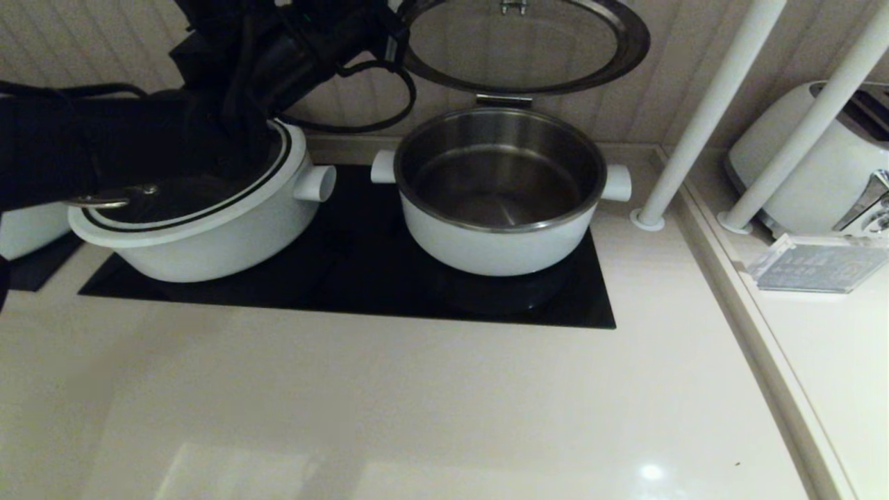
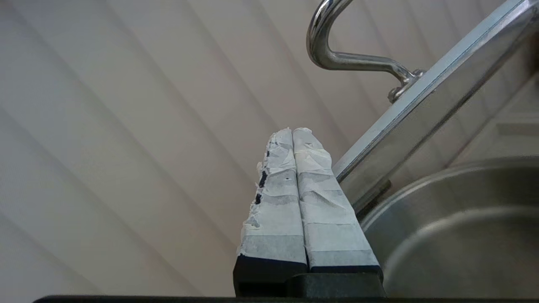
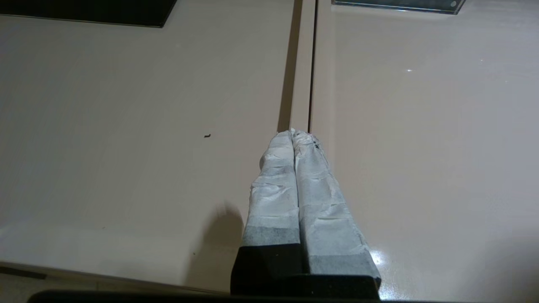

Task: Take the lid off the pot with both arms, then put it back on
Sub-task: Close the pot lid

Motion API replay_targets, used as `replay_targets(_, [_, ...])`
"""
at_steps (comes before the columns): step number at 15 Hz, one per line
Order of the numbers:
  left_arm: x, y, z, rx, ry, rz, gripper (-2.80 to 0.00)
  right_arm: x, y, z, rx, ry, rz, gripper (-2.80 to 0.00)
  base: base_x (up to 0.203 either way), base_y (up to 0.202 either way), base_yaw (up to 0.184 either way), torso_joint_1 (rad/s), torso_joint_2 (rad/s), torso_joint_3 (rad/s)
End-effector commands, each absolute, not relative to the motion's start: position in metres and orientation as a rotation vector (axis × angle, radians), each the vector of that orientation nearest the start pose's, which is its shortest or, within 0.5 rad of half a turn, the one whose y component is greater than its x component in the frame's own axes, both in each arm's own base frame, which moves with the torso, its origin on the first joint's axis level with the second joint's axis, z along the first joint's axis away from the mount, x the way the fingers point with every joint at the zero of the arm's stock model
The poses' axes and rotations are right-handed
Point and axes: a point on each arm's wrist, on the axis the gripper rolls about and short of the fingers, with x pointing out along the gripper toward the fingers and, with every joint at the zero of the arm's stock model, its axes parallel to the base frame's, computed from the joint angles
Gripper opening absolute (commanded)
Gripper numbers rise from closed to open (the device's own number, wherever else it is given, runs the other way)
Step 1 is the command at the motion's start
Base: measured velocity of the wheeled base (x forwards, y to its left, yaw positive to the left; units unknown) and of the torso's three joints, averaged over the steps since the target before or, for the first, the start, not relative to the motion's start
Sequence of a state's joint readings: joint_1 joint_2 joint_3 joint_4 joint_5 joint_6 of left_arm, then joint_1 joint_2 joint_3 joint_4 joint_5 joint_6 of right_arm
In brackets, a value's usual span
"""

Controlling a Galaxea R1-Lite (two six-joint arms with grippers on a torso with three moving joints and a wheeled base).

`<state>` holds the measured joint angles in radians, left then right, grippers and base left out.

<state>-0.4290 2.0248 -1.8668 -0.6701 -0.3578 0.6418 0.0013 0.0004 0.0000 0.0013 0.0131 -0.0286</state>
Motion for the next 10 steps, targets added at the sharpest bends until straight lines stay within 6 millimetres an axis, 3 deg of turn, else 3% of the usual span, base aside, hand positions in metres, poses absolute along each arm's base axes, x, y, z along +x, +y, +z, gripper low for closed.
replay_targets(1, [0.361, -0.175, 0.363, 0.585, -0.741, -0.582, -2.80, -0.023, 0.000, 0.075, -0.029, 0.001, 0.015, -2.80, 0.000, 0.000, 0.000, 0.000, 0.00, 0.000])
replay_targets(5, [0.357, -0.173, 0.352, 0.601, -0.698, -0.601, -2.80, -0.023, 0.000, 0.075, -0.029, 0.001, 0.015, -2.80, 0.000, 0.000, 0.000, 0.000, 0.00, 0.000])
replay_targets(10, [0.350, -0.175, 0.322, 0.610, -0.639, -0.638, -2.80, -0.023, 0.000, 0.075, -0.028, 0.001, 0.015, -2.80, 0.000, 0.000, 0.000, 0.000, 0.00, 0.000])
